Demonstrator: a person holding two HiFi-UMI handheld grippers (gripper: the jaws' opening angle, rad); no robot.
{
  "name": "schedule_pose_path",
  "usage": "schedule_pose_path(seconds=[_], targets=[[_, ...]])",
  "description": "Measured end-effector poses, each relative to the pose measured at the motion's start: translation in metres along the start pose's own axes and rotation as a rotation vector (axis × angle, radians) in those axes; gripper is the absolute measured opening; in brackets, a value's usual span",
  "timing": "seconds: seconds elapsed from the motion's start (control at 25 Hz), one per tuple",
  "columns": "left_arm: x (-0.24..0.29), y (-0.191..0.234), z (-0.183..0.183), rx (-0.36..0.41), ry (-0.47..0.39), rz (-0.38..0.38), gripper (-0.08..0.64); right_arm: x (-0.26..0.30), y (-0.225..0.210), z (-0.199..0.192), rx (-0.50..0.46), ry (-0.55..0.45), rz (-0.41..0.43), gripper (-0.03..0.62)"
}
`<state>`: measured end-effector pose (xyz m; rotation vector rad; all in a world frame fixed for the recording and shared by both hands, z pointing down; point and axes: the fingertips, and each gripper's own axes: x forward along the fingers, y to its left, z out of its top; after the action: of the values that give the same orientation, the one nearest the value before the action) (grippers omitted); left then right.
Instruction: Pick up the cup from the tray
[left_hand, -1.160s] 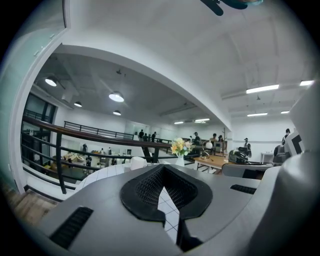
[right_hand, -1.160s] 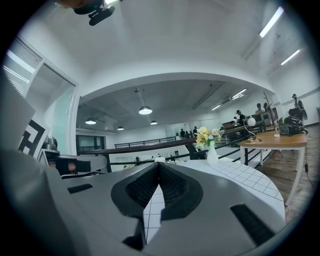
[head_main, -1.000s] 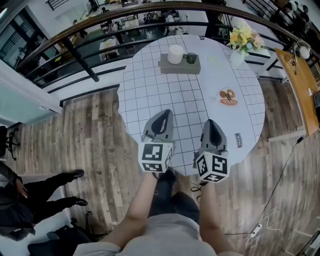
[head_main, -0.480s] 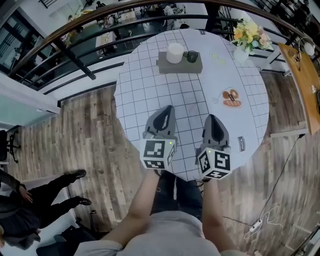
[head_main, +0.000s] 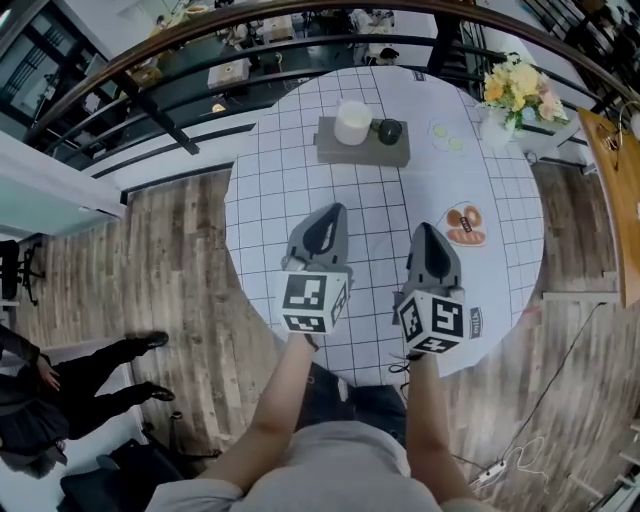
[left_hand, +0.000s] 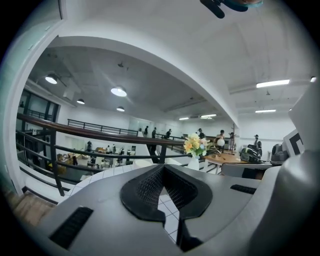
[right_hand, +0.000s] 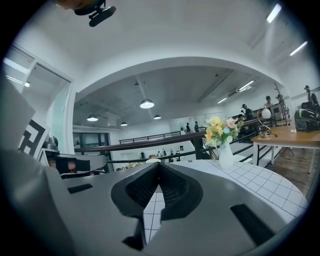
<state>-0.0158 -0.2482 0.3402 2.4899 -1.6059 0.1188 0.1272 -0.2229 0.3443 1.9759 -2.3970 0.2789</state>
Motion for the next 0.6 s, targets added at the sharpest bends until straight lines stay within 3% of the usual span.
schedule_pose_path(seconds=[0.6], targets=[[0.089, 0.018, -0.013, -0.023, 0.025, 0.070, 0.008, 0.117, -0.048, -0.008, -0.026, 0.050, 0.136, 0.008]])
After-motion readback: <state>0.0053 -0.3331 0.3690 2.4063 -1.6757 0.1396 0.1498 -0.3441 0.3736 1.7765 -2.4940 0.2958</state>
